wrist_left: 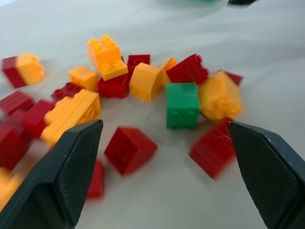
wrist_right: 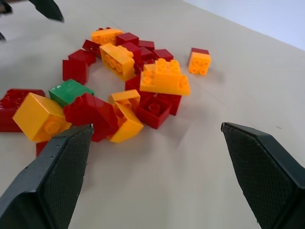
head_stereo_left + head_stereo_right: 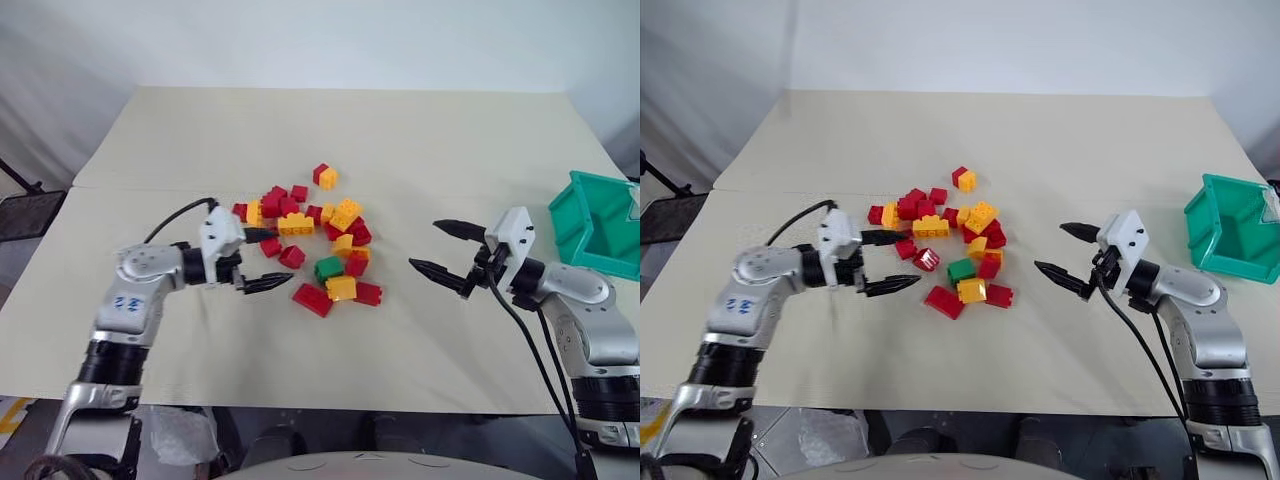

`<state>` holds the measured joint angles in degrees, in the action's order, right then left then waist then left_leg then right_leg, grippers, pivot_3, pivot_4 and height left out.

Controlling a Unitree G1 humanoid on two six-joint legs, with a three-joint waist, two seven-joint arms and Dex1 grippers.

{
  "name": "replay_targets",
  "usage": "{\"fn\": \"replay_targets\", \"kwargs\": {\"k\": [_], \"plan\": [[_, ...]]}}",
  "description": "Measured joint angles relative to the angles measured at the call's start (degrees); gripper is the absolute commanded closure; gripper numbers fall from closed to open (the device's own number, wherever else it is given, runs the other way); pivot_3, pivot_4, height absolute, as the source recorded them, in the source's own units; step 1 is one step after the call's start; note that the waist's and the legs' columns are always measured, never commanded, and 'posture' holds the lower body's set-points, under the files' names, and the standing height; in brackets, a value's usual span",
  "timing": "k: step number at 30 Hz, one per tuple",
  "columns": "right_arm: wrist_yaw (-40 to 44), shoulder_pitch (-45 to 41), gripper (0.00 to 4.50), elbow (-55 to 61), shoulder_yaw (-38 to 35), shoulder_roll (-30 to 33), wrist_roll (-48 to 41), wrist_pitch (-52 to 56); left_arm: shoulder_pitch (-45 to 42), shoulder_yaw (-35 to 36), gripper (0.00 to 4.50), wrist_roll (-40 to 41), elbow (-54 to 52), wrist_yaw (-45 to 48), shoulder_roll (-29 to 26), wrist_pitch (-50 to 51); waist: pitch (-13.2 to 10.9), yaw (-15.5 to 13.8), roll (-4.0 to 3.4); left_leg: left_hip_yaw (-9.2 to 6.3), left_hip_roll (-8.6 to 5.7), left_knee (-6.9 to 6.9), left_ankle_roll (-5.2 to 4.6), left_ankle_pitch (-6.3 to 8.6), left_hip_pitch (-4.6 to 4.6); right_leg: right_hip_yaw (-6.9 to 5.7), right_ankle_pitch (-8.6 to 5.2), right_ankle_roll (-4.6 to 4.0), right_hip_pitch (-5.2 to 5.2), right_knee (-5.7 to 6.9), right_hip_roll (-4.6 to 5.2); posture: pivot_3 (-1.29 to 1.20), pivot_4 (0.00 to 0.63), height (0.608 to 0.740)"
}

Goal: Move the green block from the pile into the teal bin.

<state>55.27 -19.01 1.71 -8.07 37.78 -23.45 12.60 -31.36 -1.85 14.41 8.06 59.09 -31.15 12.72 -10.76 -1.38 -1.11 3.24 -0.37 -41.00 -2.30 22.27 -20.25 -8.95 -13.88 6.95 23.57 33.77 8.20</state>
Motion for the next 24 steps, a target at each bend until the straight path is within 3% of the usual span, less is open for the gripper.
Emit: {"fn": "replay_targets", "kwargs": {"k": [7,14,17,24], "plan": [[-2.41,2.78,0.0,1.91,-1.1,-0.04,-0.02,0.04,-8.71,-9.92,0.04,-7.48,12.75,0.59,6.22,-5.14,0.0,-0.22,0.0,0.44,0.01,-0.04,-0.01,-0.01,-0.04,0.01,0.01,0.01,0.0,-0.03,-0.05,0.0,0.15,0.74],[-4.79,5.85,0.0,4.41,-2.17,-0.04,-0.06,0.05,-15.25,-13.51,0.04,-10.66,20.48,2.94,8.75,-8.89,0.01,-0.14,0.03,0.44,0.04,-0.05,-0.02,-0.01,0.01,0.02,0.01,0.02,-0.04,-0.02,-0.05,0.0,0.15,0.74],[-5.43,6.15,0.0,5.01,-2.25,-0.04,-0.06,0.04,-17.1,-14.66,0.64,-11.9,22.56,2.97,9.27,-10.05,0.02,-0.05,0.03,0.46,0.04,-0.05,-0.02,-0.01,0.06,0.04,0.01,0.02,-0.08,-0.01,-0.05,0.0,0.15,0.74],[-6.34,6.9,0.0,5.08,-2.69,-0.03,-0.03,-0.12,-17.71,-17.79,2.82,-14.99,23.43,3.85,9.35,-4.98,0.02,0.2,0.03,0.47,0.1,-0.04,-0.02,-0.01,0.08,0.08,0.01,0.01,-0.05,0.02,-0.09,0.0,0.15,0.74]]}}
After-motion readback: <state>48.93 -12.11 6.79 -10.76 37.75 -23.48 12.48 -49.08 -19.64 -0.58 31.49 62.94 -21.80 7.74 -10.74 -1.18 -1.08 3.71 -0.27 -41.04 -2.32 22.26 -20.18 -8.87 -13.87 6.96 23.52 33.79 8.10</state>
